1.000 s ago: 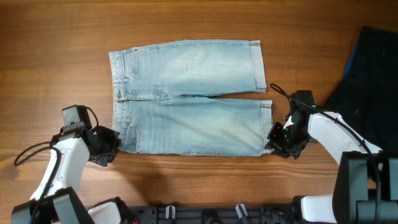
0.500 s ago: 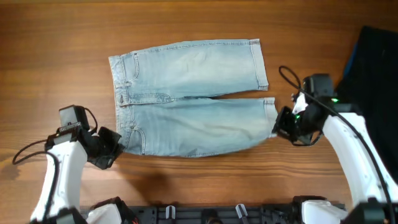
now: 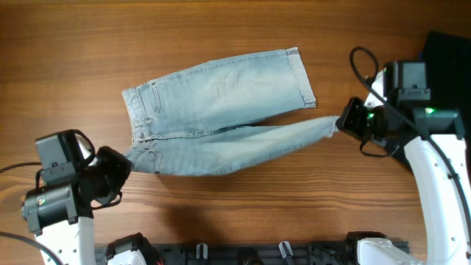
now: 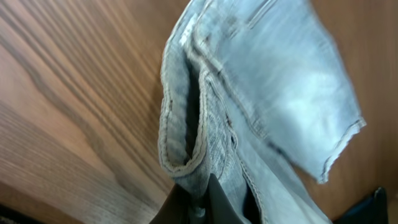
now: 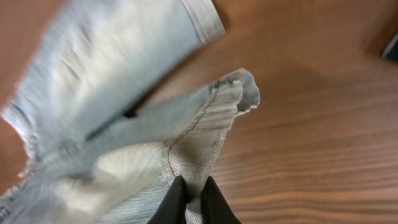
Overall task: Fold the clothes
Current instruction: 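Lift the lower half with both grippers and fold it up over the top half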
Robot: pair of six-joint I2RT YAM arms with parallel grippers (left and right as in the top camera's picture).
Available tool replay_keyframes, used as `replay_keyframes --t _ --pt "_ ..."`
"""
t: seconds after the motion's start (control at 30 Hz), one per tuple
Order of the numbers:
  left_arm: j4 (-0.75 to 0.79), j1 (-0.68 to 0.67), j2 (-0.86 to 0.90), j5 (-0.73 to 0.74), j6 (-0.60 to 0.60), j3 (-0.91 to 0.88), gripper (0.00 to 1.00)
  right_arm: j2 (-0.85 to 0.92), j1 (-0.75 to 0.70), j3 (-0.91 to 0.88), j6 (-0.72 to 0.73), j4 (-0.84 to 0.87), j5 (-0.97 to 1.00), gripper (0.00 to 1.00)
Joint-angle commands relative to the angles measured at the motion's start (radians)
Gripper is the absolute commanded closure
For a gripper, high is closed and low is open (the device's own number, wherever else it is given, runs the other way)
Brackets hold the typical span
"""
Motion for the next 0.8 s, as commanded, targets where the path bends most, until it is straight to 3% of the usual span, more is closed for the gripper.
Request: replay_keyframes --t 0.0,0.3,0.6,0.77 --pt "-0.032 0.004 -0.011 -0.142 0.037 0.139 0.96 -0.003 -0.005 0.102 -0.025 0.035 0.041 0.96" --pt "0.01 0.004 0.099 -0.245 0.068 0.191 0.96 0.173 -0.005 0.129 -0.02 0.236 0.002 0.96" --pt "0.329 -0.006 0.371 -0.246 0.093 0.191 0.96 0.386 -0.004 0.129 0.063 0.523 -0.072 0.96" --pt "0.49 -0.029 0.502 -0.244 0.093 0.191 0.96 0.46 -0.004 0.129 0.108 0.574 -0.084 0.96"
